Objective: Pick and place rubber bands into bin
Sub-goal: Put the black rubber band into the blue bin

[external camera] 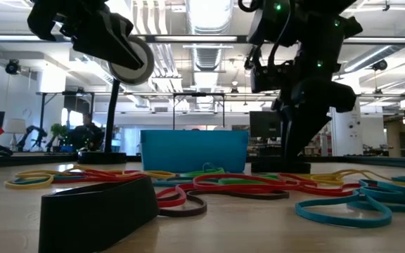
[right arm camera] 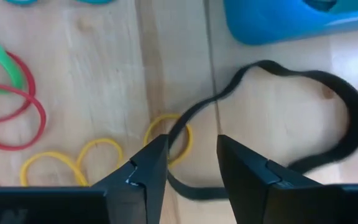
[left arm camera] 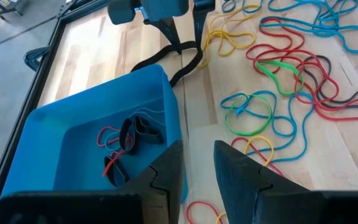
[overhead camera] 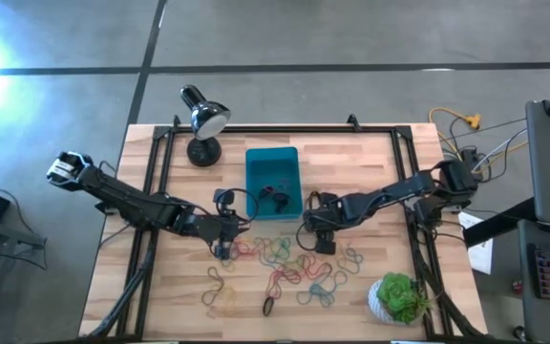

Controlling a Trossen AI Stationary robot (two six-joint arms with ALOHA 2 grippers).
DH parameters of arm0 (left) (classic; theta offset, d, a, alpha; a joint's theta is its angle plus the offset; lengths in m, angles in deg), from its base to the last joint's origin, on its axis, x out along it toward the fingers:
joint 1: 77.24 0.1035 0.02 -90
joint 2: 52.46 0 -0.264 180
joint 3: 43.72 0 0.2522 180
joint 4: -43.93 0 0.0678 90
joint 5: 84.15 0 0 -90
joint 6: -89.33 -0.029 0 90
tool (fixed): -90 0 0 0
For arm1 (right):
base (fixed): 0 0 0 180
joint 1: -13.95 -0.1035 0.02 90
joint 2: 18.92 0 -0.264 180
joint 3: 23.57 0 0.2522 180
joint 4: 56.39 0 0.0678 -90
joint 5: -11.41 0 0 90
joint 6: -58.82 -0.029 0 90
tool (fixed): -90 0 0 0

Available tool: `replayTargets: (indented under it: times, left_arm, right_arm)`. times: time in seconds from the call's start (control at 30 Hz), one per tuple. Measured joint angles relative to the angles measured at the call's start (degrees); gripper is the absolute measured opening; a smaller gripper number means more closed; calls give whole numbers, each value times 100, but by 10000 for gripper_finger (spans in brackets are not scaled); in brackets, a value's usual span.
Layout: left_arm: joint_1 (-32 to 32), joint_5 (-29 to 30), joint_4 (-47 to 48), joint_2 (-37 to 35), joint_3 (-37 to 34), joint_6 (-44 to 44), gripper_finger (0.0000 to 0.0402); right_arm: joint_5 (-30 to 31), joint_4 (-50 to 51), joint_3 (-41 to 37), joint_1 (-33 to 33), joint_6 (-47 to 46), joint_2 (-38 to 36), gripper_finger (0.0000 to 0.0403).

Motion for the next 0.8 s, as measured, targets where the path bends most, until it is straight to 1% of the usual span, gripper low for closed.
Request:
replayTargets:
  times: [0.33, 0.5, 0.6, 0.77, 0.8]
  left_arm:
    - [0, 2, -8, 152, -4, -2, 75]
    - [0, 22, 1, 179, -4, -1, 75]
    - [0, 28, 0, 179, -4, -1, 75]
    - [0, 42, -1, 179, 1, -2, 75]
    - [0, 42, -4, 179, 1, -2, 75]
  right_arm:
    - [-107, -132, -171, 0, -51, 32, 122]
    - [-124, -132, -257, 2, -101, 32, 106]
    - [-175, -113, -277, 0, -86, 32, 87]
    - [-261, -112, -259, 0, 131, 32, 22]
    - [-263, -114, -238, -2, 177, 32, 16]
